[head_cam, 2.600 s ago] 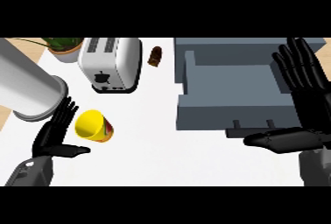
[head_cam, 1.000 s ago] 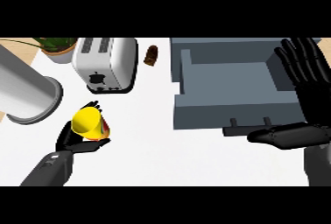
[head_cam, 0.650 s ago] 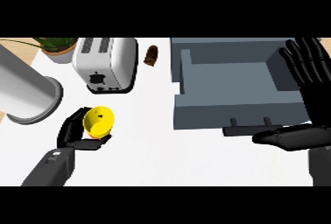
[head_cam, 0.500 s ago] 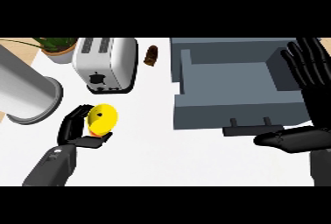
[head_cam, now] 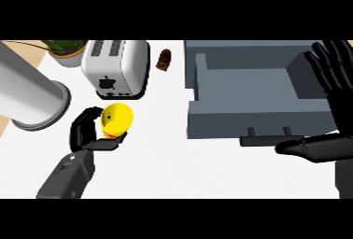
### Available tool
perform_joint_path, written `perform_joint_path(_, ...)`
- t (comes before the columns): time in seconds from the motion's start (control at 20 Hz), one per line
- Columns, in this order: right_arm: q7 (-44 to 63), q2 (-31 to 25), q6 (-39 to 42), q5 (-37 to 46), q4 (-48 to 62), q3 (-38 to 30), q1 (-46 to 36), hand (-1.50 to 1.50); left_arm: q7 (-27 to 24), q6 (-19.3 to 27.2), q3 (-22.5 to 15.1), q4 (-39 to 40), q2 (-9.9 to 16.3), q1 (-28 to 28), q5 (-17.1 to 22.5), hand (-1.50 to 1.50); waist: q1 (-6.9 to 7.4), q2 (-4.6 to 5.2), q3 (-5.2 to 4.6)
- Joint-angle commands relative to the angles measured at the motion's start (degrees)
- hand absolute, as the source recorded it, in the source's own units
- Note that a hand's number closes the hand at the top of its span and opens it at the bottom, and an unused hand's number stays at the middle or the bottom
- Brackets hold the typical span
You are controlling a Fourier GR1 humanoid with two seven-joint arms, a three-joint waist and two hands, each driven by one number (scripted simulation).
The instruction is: Pick up the cup, place it into the drawer and close the drawer
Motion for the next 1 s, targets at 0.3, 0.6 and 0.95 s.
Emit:
perform_joint_path(0.3,-3.6,1.6,-0.7,3.4,1.7,1.3,2.6,-1.50,4.5,-3.7,-4.9,-11.9,-3.6,-8.2,-0.1,1.50,1.44,-0.60,0.21)
perform_joint_path(0.6,-3.6,-0.2,-0.2,3.1,3.4,-0.4,1.5,-1.50,17.9,-0.9,-8.7,-18.7,-6.9,-16.5,-0.7,1.50,1.49,-0.78,0.29)
perform_joint_path(0.95,-0.9,1.7,-2.1,2.9,3.8,1.1,-2.1,-1.50,27.1,4.2,-12.8,-24.3,-8.4,-21.0,-0.5,1.50,0.82,-0.96,0.28)
